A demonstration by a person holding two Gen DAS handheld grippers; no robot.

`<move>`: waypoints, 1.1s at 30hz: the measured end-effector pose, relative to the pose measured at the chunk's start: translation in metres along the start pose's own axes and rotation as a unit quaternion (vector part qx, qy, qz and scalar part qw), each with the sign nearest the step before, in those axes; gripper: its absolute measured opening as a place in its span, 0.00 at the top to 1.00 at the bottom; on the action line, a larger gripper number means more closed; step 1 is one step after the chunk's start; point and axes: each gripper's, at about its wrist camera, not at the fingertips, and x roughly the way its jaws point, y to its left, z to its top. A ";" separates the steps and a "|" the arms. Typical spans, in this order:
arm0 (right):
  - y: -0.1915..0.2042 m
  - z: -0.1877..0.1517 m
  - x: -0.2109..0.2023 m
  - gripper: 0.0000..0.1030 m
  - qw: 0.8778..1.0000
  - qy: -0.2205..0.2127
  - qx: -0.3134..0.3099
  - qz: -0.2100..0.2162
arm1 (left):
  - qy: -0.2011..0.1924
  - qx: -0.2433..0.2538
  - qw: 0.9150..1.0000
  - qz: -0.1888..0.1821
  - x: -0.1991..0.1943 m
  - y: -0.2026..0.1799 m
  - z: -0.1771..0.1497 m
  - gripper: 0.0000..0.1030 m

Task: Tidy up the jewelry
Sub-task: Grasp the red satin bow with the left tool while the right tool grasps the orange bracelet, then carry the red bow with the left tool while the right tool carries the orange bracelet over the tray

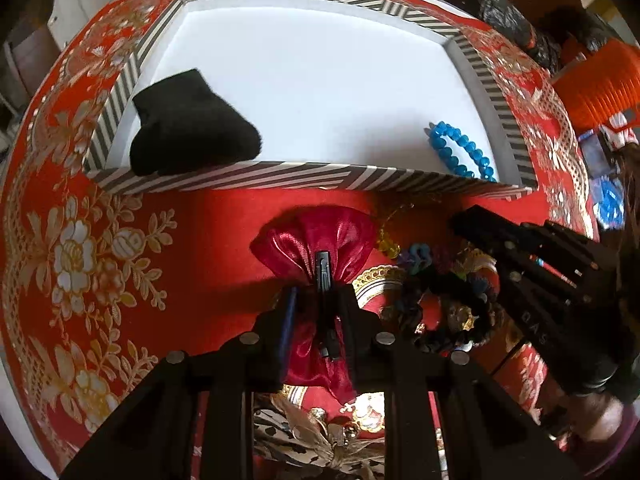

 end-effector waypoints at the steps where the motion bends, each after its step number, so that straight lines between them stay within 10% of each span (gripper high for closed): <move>1: -0.002 0.000 -0.001 0.91 1.000 -0.001 0.007 0.007 | -0.001 0.002 1.000 -0.003 0.000 0.001 0.000 0.93; 33: -0.021 0.047 -0.174 0.91 0.990 -0.142 0.010 -0.002 | -0.122 0.026 0.992 0.015 -0.115 0.011 0.036 0.97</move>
